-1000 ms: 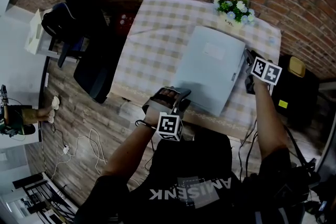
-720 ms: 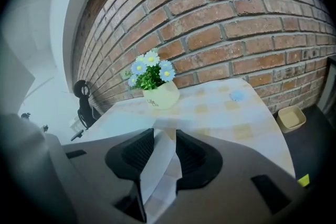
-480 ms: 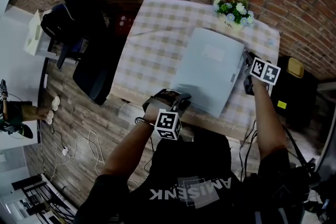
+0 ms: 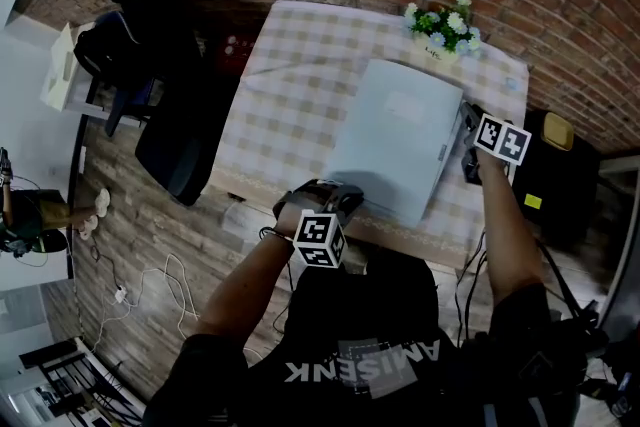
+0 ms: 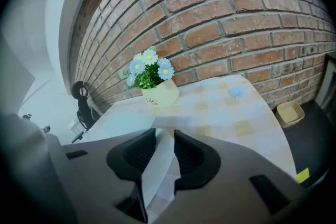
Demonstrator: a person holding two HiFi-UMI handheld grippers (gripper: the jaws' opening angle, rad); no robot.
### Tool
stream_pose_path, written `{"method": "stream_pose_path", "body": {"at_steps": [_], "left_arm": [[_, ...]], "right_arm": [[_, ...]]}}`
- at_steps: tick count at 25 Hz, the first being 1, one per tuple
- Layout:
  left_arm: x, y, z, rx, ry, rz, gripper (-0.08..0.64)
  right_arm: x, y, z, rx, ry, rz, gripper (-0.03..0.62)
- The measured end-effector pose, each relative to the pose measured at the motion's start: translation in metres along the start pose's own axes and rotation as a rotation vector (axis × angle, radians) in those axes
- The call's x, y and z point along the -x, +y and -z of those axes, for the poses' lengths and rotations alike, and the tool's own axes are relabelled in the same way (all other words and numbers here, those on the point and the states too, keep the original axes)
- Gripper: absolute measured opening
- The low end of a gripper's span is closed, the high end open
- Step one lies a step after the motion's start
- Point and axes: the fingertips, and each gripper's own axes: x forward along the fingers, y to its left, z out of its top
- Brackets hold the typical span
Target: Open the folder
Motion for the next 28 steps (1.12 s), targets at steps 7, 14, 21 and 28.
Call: {"method": "stream_pose_path", "body": {"at_steps": [7,14,21,28], "left_arm": [[0.015,0.009,-0.004,0.121,-0.068,-0.048,0.026],[0.035,0.022,-0.007,0.276,-0.119,-0.073,0.018],[0.053,0.026,0.015,0.427,-0.176,-0.11,0.02],[0.068,0.033,0.032,0.564,-0.239,-0.146,0.02]], "right_arm": [[0.0,0.001,0.0,0.002,0.016,0.011,0.141],[0.0,0.001,0.001,0.011,0.03,0.035,0.13],[-0.001,0.002,0.0,0.013,0.055,0.066,0.129],[-0.001,0.005,0.0,0.098,0.09,0.116,0.112]]}}
